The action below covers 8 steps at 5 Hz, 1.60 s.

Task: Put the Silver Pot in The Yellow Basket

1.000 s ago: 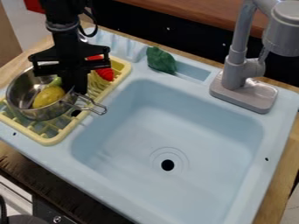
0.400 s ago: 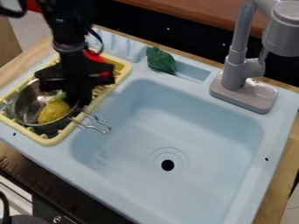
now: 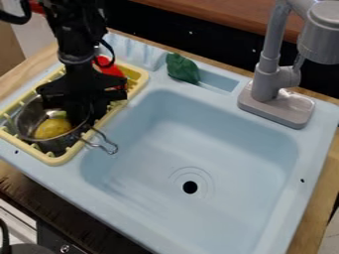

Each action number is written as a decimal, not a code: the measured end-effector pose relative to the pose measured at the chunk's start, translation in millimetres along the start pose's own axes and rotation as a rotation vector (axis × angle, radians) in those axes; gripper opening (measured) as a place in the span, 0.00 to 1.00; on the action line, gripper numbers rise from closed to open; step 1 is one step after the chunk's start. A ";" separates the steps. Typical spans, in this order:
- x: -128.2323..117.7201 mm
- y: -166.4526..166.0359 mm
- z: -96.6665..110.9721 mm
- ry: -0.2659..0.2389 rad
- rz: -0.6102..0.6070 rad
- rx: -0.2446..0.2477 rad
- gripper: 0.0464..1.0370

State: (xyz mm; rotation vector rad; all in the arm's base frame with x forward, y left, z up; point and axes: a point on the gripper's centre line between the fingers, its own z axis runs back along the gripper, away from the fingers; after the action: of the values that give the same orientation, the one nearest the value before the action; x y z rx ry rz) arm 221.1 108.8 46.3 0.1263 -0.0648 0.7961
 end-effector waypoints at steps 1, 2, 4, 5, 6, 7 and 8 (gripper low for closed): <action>3.6 0.6 4.0 0.006 0.005 -0.002 0.75; 3.8 3.5 5.1 0.019 0.019 0.004 0.93; 0.9 7.5 20.1 0.030 0.014 -0.056 0.94; -10.6 9.7 26.9 0.064 -0.012 -0.083 0.94; -16.3 8.0 36.5 0.043 -0.046 -0.099 0.94; -8.1 -10.0 54.7 0.011 -0.096 -0.100 0.94; -11.8 -25.2 58.9 -0.014 -0.167 -0.114 0.94</action>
State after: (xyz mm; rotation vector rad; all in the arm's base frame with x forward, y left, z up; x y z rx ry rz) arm 230.3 74.8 101.1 0.0287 -0.1115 0.6237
